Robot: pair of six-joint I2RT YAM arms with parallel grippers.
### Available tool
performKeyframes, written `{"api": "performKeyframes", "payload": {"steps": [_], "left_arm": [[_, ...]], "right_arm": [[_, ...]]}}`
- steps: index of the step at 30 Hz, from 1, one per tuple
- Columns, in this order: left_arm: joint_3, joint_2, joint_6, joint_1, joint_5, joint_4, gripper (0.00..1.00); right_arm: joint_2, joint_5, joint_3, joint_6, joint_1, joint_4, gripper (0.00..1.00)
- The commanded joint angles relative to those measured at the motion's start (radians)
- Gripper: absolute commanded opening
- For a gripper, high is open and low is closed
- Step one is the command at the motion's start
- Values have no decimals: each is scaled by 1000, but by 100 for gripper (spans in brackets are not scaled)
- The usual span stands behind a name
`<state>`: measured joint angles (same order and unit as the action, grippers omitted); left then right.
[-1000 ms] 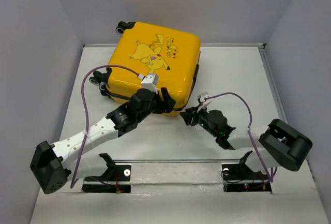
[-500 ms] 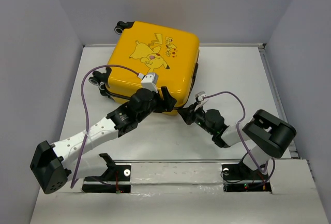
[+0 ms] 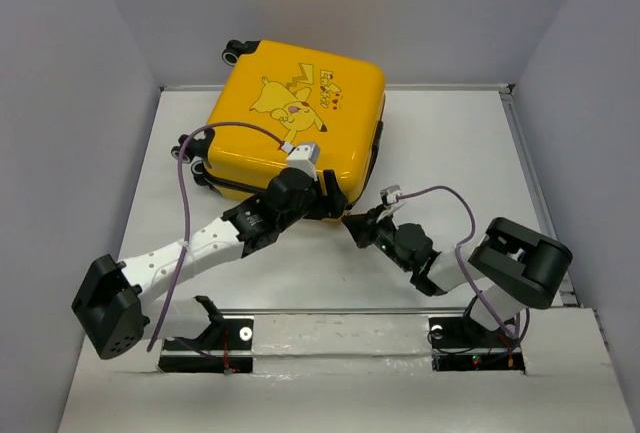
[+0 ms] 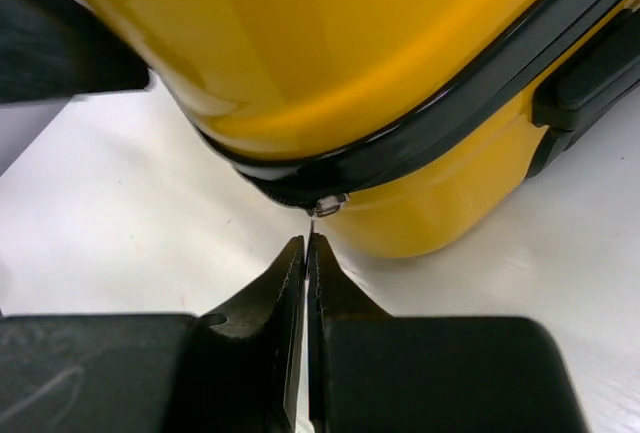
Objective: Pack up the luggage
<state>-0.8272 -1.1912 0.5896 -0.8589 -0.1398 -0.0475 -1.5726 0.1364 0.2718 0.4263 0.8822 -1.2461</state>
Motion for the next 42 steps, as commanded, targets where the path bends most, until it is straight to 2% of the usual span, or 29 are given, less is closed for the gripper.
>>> {"api": "performKeyframes", "payload": {"steps": [1,4,5,8,12,15,18,21,22,23,24,25,26,27,28,30,31,33,34,37,40,42], "left_arm": [[-156,-79,-59,12,-49,-183,78],[-239,-134,-76,12,-23,-140,78],[-301,-157,-80,12,-32,-120,78],[-357,-168,-109,12,-20,-86,79],[-426,-195,-128,14,-11,-29,81],[-521,-240,-131,20,40,29,82],[-576,-240,-110,29,89,46,84],[-645,-219,-116,56,121,139,90],[-658,-206,-113,84,216,187,94],[-652,-170,-102,125,283,196,95],[-627,-144,-81,235,358,201,96],[-568,-78,-41,295,478,196,98],[-567,-41,-28,355,514,199,99],[-517,-7,-21,412,526,215,99],[-468,68,-14,519,526,241,99],[-431,128,-20,624,523,274,99],[-418,171,-43,730,519,316,99],[-415,182,-88,858,517,385,99],[-409,180,-99,1024,564,409,99],[-379,119,-71,1097,528,410,99],[-305,90,39,1162,522,264,99],[-291,68,70,1201,485,248,99]], "right_arm": [[-13,11,0,37,208,-147,7],[-75,73,44,86,276,-171,7],[-87,86,47,95,276,-188,7],[-118,80,64,94,288,-223,7],[-121,39,165,74,297,-95,7],[-251,34,266,74,297,-186,7],[-343,120,316,109,297,-287,7],[-319,182,278,112,297,-311,7],[-302,193,232,117,297,-305,7],[-284,203,210,124,287,-297,7],[-258,195,192,144,278,-279,7],[-248,171,173,153,267,-267,7],[-244,170,173,160,258,-253,7],[-239,167,164,161,258,-247,7],[-239,161,161,161,258,-245,7],[-237,138,159,164,258,-230,7],[-230,134,156,172,248,-220,7],[-215,108,149,170,239,-208,7],[-201,103,139,180,229,-169,7],[-135,89,119,172,218,-101,7],[-73,86,107,148,218,-46,7],[-46,77,110,134,218,-1,7]]}}
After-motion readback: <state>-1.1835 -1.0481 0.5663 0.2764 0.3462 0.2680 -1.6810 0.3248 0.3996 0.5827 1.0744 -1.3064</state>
